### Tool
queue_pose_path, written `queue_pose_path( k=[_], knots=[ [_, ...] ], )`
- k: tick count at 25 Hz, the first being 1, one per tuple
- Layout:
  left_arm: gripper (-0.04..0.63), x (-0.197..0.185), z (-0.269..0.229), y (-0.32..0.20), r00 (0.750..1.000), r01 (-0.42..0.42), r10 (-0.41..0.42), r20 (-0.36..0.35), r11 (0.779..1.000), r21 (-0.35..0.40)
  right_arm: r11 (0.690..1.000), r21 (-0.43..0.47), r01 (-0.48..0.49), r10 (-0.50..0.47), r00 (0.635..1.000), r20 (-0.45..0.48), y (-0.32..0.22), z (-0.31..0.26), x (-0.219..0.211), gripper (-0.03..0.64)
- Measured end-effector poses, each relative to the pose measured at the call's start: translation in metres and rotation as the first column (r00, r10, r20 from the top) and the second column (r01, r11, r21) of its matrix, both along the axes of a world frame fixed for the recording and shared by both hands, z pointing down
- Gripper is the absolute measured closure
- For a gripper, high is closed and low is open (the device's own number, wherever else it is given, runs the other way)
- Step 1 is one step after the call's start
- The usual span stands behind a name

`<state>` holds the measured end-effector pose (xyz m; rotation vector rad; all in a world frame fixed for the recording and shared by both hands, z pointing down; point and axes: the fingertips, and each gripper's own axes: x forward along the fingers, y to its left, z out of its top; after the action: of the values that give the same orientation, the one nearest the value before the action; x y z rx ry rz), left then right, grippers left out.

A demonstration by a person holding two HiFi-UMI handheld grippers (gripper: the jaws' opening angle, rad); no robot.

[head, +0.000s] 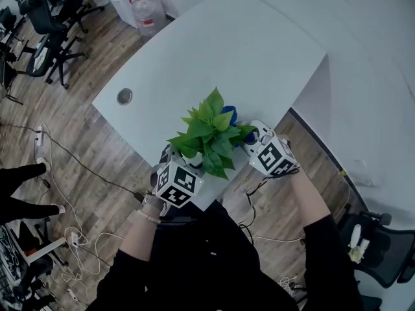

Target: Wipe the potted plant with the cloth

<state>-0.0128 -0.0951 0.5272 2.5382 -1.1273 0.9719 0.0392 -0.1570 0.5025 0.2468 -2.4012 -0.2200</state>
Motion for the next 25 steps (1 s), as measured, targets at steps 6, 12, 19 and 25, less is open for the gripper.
queue_pose_path(
  k=[6, 12, 19, 25],
  knots=[
    [0.239, 0.000, -0.001, 0.000, 1.000, 0.002, -0.002, 0.005, 1.000, 0.001, 0.997, 0.017, 0.076, -0.076, 0.997, -0.028, -0.017, -0.007, -0.013, 0.534],
    [0.239, -0.001, 0.001, 0.001, 1.000, 0.005, -0.005, 0.006, 1.000, -0.006, 0.998, -0.006, -0.069, 0.069, 0.996, 0.059, -0.019, -0.007, -0.009, 0.534],
    [0.241, -0.002, 0.001, 0.002, 1.000, 0.015, -0.015, 0.005, 1.000, -0.008, 0.982, -0.072, -0.177, 0.183, 0.980, 0.081, 0.014, 0.004, 0.006, 0.534],
    [0.242, -0.001, 0.002, 0.001, 1.000, 0.027, -0.027, 0.001, 1.000, -0.008, 0.951, -0.100, -0.293, 0.303, 0.948, 0.102, 0.032, 0.005, 0.012, 0.534]
  ],
)
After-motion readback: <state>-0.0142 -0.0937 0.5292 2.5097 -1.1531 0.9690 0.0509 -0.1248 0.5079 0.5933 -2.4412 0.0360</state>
